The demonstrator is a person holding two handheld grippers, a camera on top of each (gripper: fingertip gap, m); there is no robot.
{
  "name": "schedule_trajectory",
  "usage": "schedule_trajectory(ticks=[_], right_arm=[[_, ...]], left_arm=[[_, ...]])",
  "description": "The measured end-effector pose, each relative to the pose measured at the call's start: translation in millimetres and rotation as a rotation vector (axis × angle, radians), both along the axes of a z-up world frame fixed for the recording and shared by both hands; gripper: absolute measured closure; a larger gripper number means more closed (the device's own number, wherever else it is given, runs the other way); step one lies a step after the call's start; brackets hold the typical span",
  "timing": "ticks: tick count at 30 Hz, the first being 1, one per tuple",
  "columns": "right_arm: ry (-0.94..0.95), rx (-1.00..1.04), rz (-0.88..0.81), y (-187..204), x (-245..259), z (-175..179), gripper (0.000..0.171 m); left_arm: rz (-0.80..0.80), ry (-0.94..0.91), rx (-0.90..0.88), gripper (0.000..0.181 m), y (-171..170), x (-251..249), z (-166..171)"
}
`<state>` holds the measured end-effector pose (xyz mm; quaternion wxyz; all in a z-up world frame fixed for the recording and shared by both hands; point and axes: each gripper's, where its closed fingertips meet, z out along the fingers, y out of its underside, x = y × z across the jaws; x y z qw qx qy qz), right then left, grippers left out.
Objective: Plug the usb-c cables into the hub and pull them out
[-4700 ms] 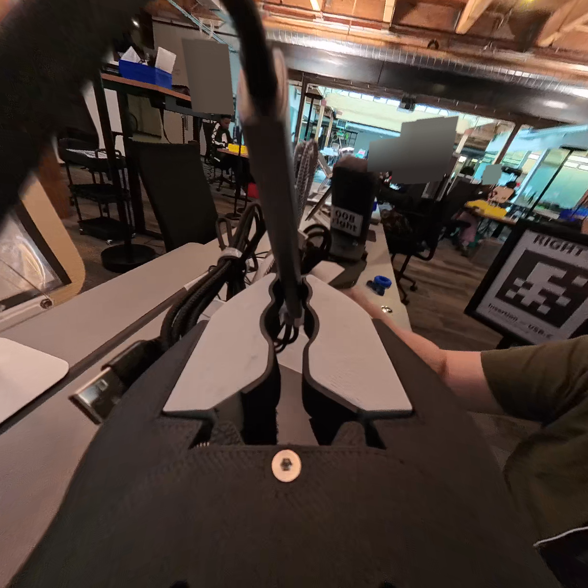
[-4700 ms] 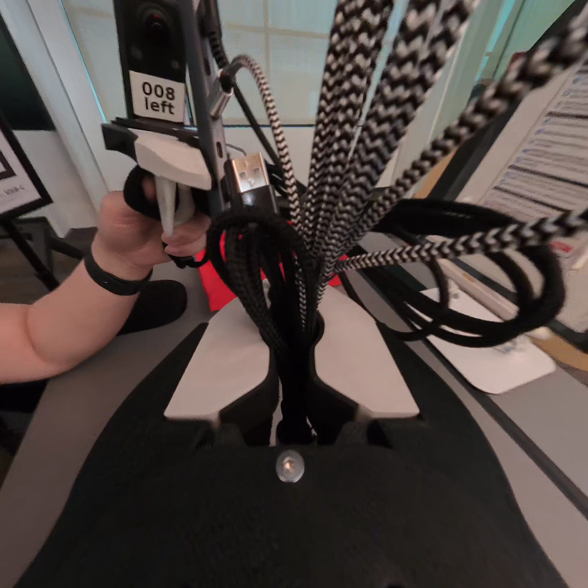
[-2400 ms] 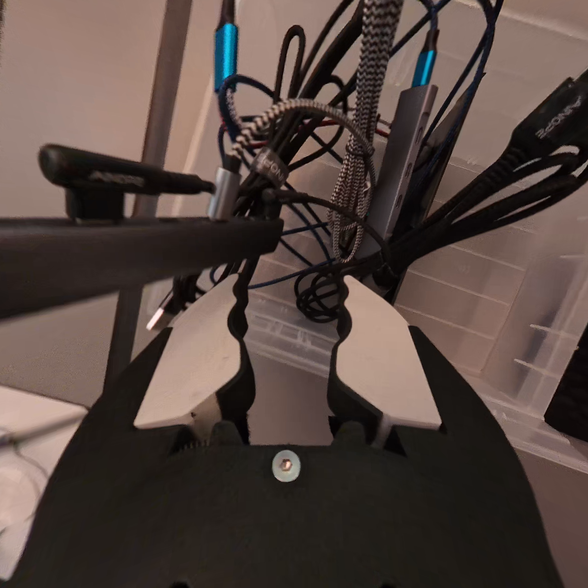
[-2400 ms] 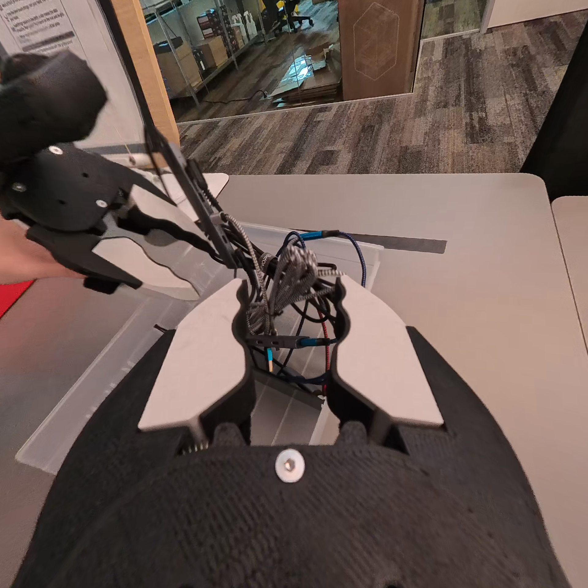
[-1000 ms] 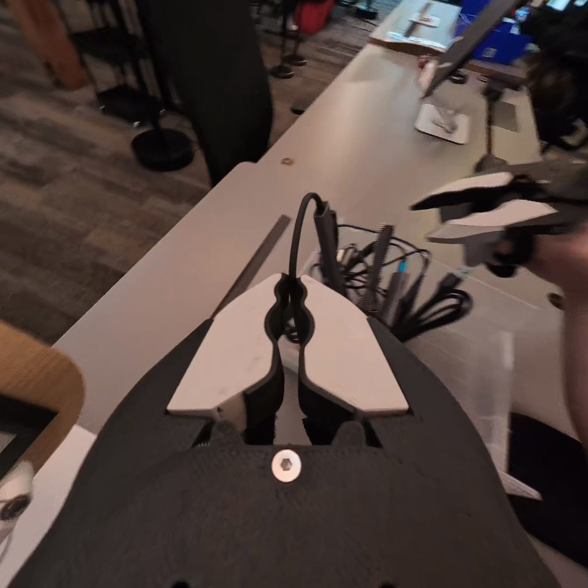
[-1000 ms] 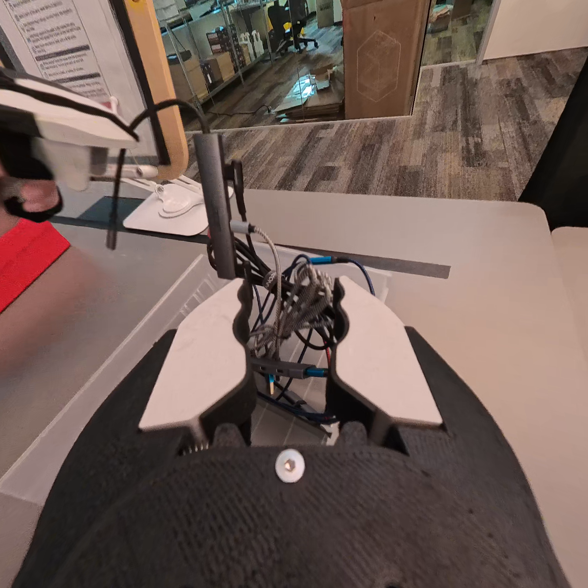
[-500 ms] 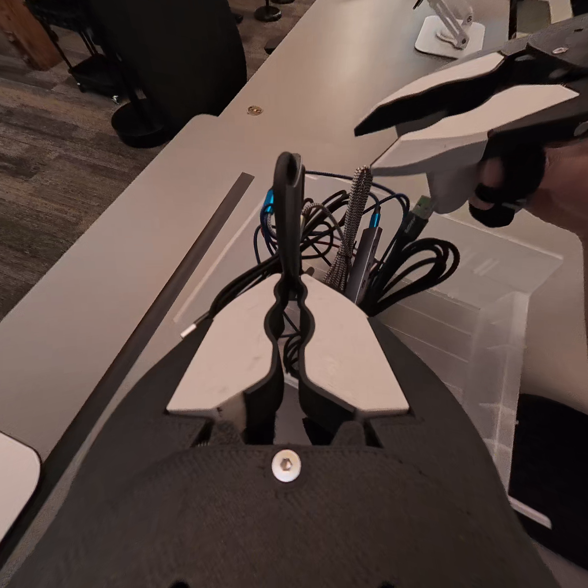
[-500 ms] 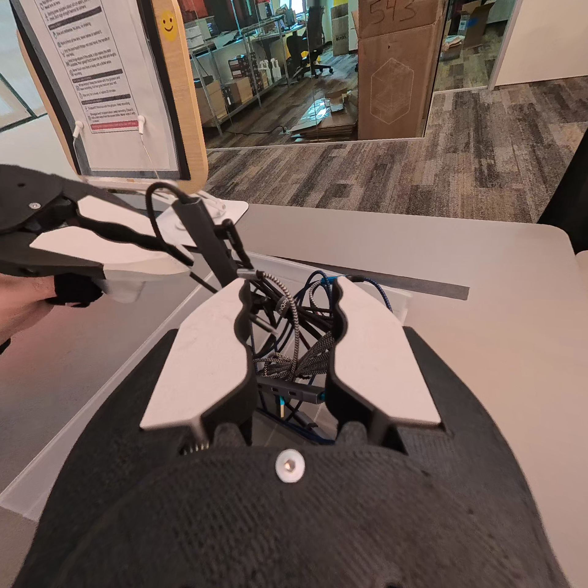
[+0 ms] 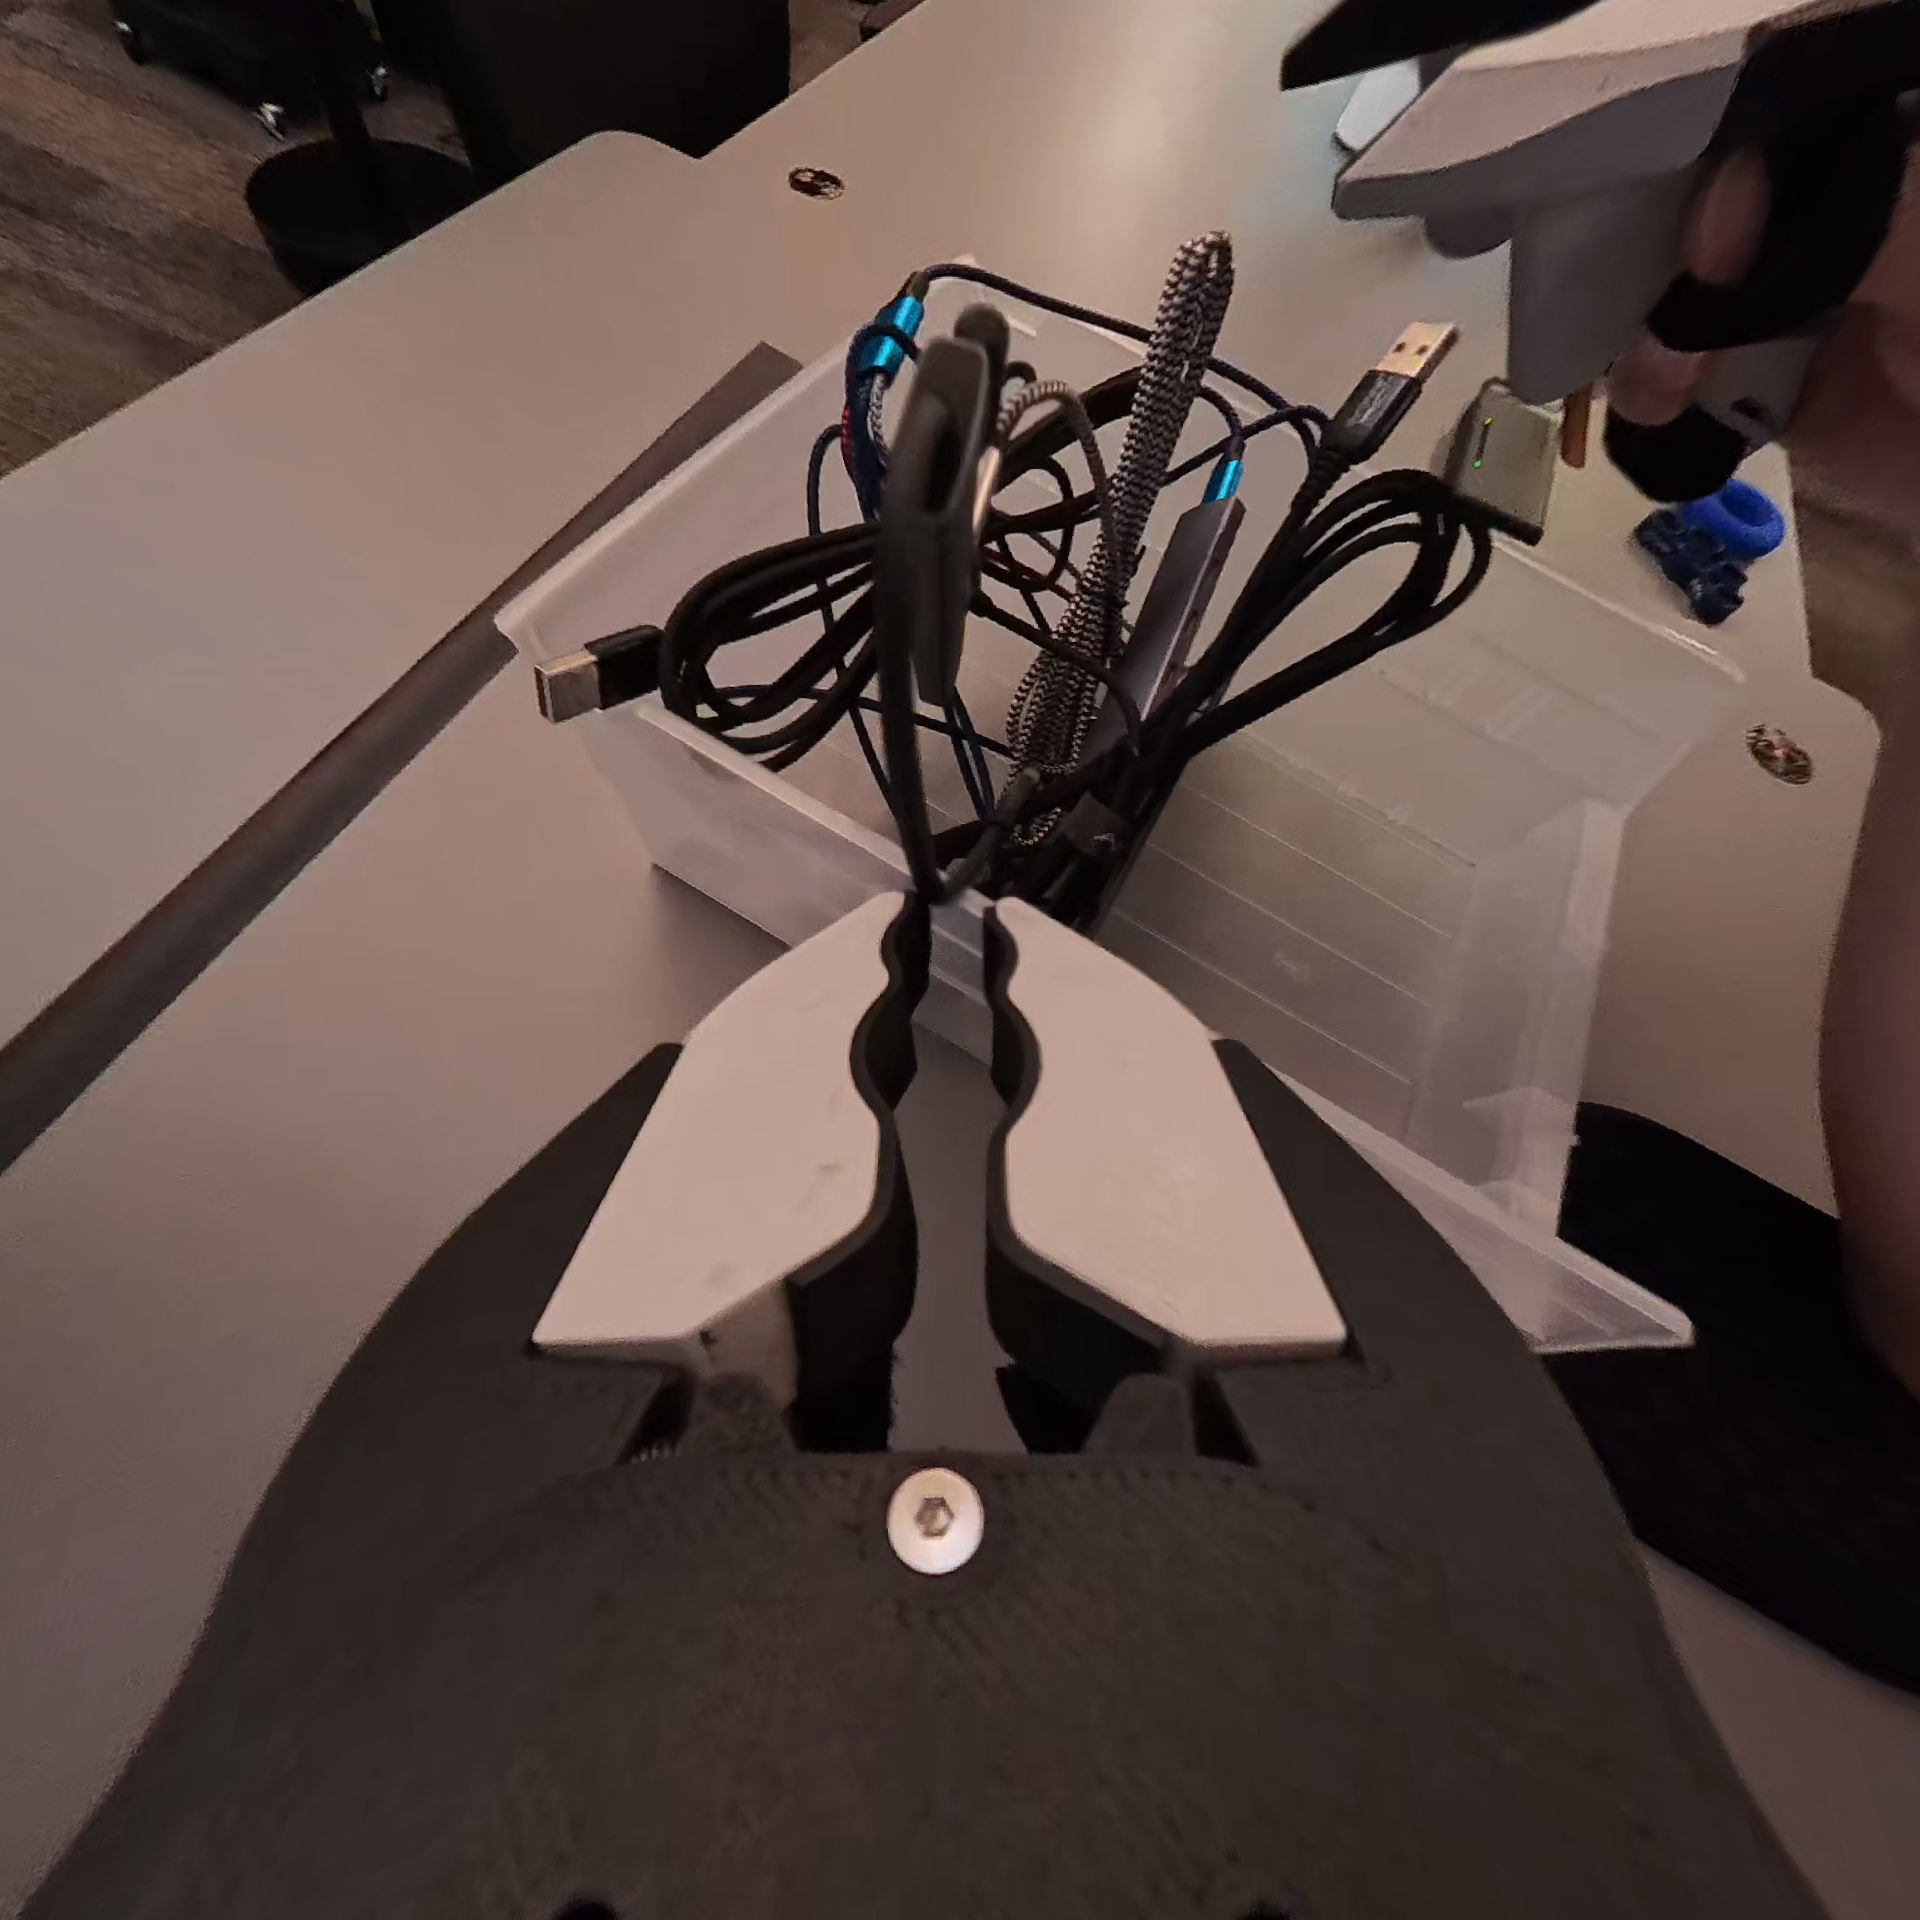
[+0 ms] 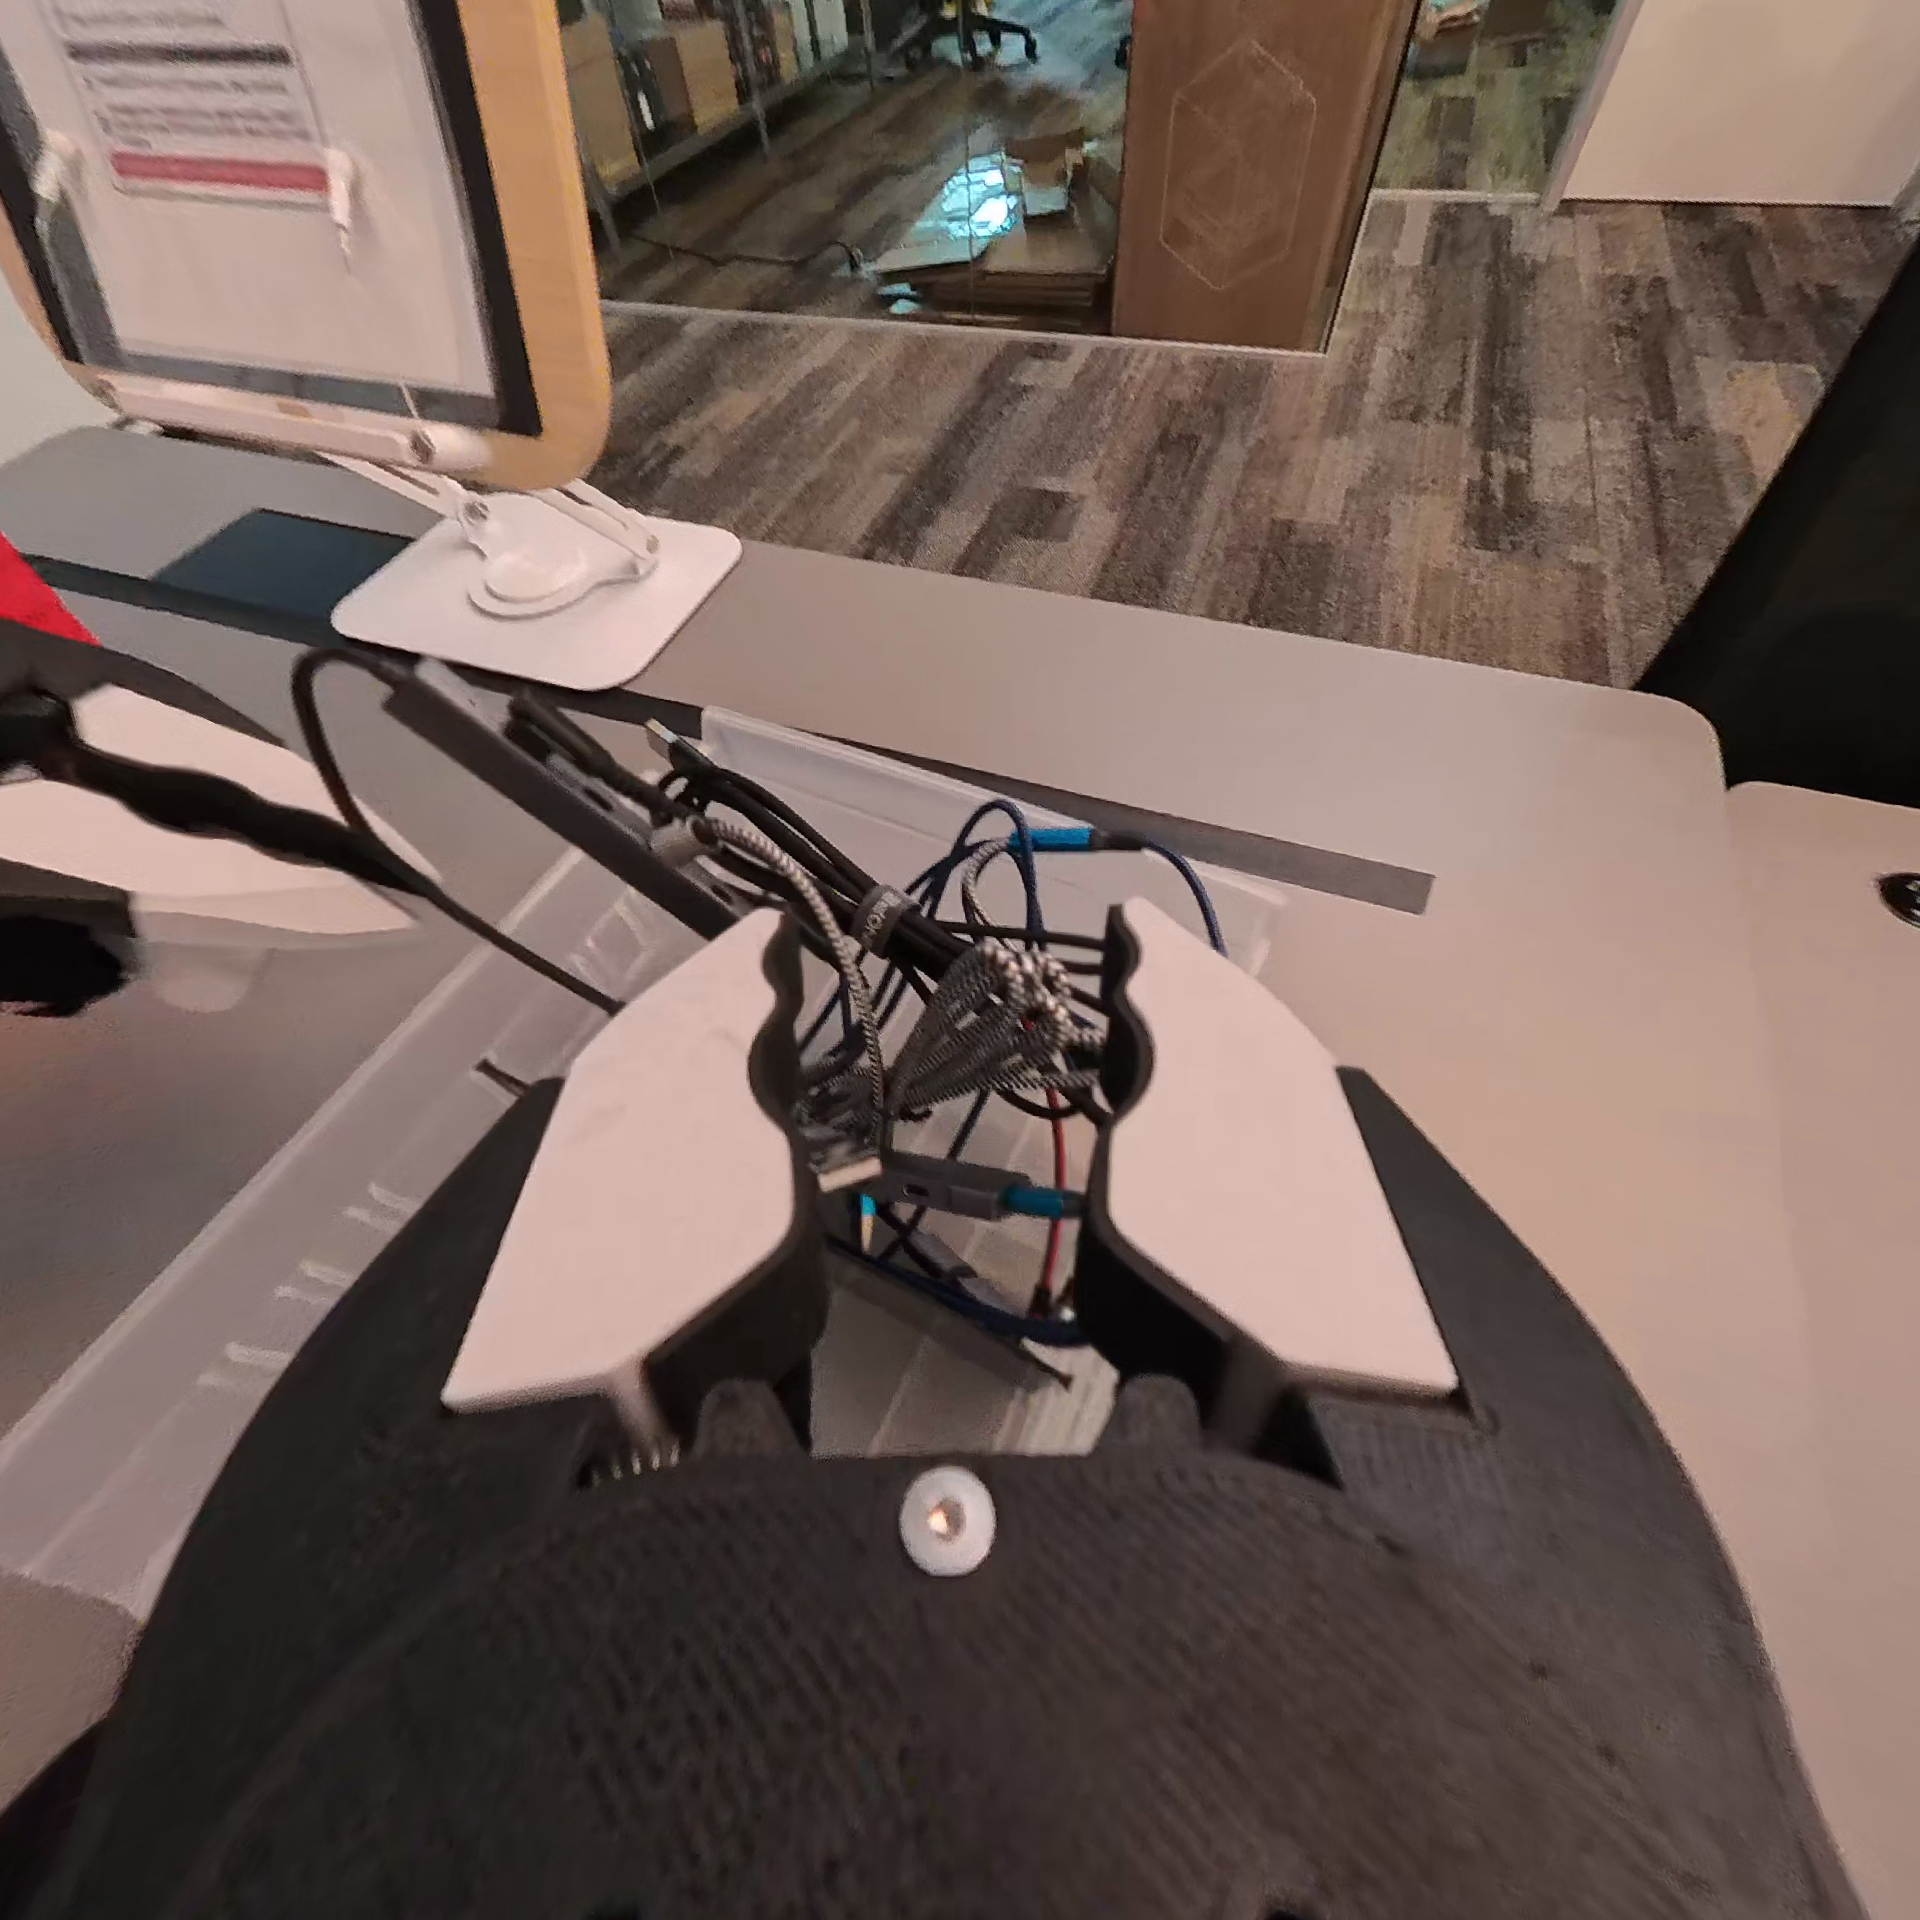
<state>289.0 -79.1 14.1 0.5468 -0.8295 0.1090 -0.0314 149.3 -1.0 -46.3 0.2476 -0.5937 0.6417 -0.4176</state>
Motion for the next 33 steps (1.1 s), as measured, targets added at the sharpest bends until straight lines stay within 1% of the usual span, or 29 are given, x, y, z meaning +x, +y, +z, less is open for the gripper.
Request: schedule_trajectory(ticks=[4, 6, 8, 10, 12, 14, 16, 17, 19, 20, 22, 23, 24, 25, 27, 28, 30, 31, 32, 33], right_arm=[[0.024, -0.05, -0.031, -21.0, 8.2, -10.0, 0.109], [0.058, -0.123, -0.01, -37.7, 6.9, -25.6, 0.106], [0.087, -0.202, -0.023, -56.1, 9.5, -42.1, 0.104], [0.133, -0.245, -0.042, -67.7, 11.0, -51.4, 0.105], [0.103, -0.321, -0.094, -80.2, 21.5, -56.5, 0.104], [0.066, -0.316, -0.2, -87.0, 37.6, -48.4, 0.105], [0.1, -0.247, -0.193, -83.7, 34.1, -38.5, 0.106], [0.129, -0.241, -0.178, -83.3, 29.6, -39.1, 0.106], [0.188, -0.342, -0.144, -90.5, 18.5, -57.1, 0.106], [0.216, -0.426, -0.102, -96.1, 9.1, -71.1, 0.105], [0.24, -0.588, -0.015, -106.7, -6.9, -98.8, 0.105], [0.271, -0.647, 0.006, -109.5, -13.3, -109.4, 0.101], [0.317, -0.701, 0.022, -110.9, -19.4, -117.2, 0.103], [0.354, -0.757, 0.015, -112.1, -22.2, -124.0, 0.104], [0.427, -0.854, -0.001, -112.4, -28.2, -135.8, 0.113], [0.473, -0.889, 0.009, -111.2, -34.4, -140.6, 0.119], [0.569, -0.947, 0.037, -110.0, -48.2, -149.3, 0.137], [0.587, -0.984, 0.024, -112.1, -49.9, -154.5, 0.139], [0.582, -1.02, 0.006, -115.5, -49.0, -159.4, 0.146], [0.578, -1.042, 0.001, -117.4, -48.9, -162.9, 0.15]], left_arm=[[-0.009, 0.009, -0.015, 0.159, 1.2, -19.0, 3.1], [0.009, 0.016, 0.003, 0.158, 7.9, -32.0, 6.9], [0.04, -0.007, 0.028, 0.158, 17.8, -47.6, 19.3], [0.074, -0.033, 0.041, 0.157, 28.5, -67.2, 37.6], [0.104, -0.047, 0.033, 0.154, 38.6, -90.7, 58.3], [0.134, -0.053, 0.028, 0.15, 49.5, -117.7, 79.9], [0.184, -0.05, 0.059, 0.149, 64.8, -150.4, 100.3], [0.222, -0.042, 0.087, 0.148, 74.9, -169.5, 109.2], [0.336, 0.014, 0.16, 0.143, 102.7, -216.6, 120.7], [0.439, 0.069, 0.196, 0.142, 123.2, -246.4, 121.1], [0.69, 0.22, 0.24, 0.14, 169.9, -317.0, 113.4], [0.791, 0.281, 0.244, 0.138, 189.4, -351.2, 108.0], [0.87, 0.316, 0.23, 0.137, 206.5, -380.9, 102.8], [0.935, 0.336, 0.196, 0.136, 221.6, -406.4, 96.3], [1.051, 0.386, 0.076, 0.13, 246.5, -451.6, 77.5], [1.103, 0.424, 0.006, 0.127, 255.5, -472.5, 65.4], [1.154, 0.473, -0.116, 0.123, 266.7, -503.7, 41.8], [1.154, 0.48, -0.161, 0.123, 270.6, -514.0, 31.6], [1.148, 0.484, -0.198, 0.12, 274.4, -522.2, 22.1], [1.137, 0.484, -0.234, 0.116, 277.5, -528.6, 13.2]])
